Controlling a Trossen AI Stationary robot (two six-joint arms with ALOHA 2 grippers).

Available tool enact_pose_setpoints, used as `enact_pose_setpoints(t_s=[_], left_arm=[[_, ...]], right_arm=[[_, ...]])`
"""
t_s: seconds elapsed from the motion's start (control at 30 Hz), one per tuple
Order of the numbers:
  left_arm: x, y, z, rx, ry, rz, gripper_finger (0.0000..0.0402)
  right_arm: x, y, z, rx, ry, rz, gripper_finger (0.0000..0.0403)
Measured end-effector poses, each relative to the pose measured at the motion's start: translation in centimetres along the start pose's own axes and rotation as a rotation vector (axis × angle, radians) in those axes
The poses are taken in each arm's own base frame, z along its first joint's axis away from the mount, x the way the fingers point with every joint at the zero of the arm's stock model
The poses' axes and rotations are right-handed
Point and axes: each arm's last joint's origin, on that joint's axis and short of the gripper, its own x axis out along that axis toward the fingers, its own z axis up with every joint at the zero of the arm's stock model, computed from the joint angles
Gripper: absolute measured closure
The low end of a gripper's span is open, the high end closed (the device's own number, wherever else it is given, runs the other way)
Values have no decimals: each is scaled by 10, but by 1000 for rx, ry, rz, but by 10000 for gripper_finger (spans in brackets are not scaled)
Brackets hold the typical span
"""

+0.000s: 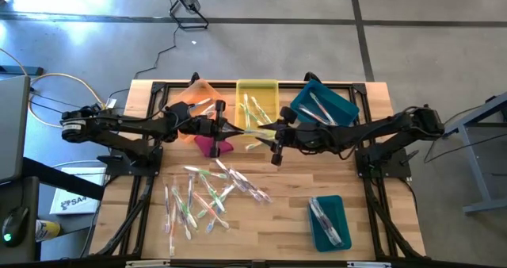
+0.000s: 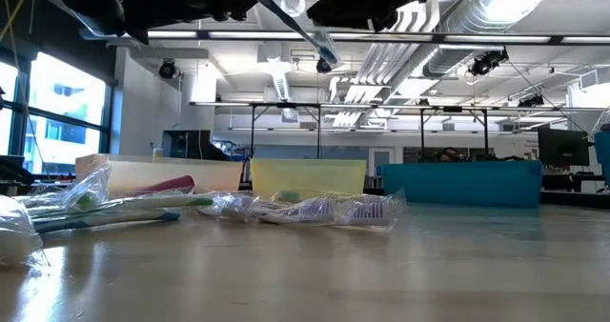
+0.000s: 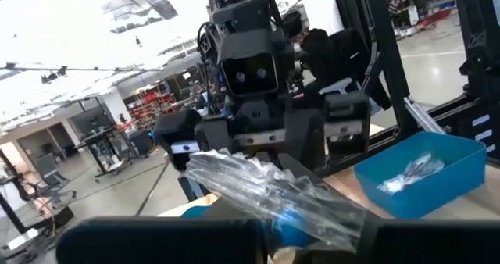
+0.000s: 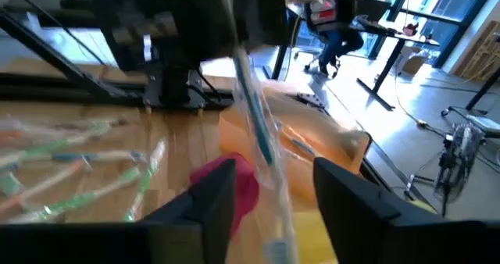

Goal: Pick & Place Toothbrushes
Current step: Put the blue toothbrush into the orange bin

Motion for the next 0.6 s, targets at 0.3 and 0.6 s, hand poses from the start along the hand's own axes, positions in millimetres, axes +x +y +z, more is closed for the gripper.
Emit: enact_pose_setpoints(t_s=[0.3, 0.6], left_arm=[[-14, 30, -18, -1, 118, 105, 392], [-36, 60, -29, -23, 181, 160, 392]], right_arm=[[-16, 2, 6, -10, 37, -2, 222], [-25, 7, -3, 29, 153, 21, 250]])
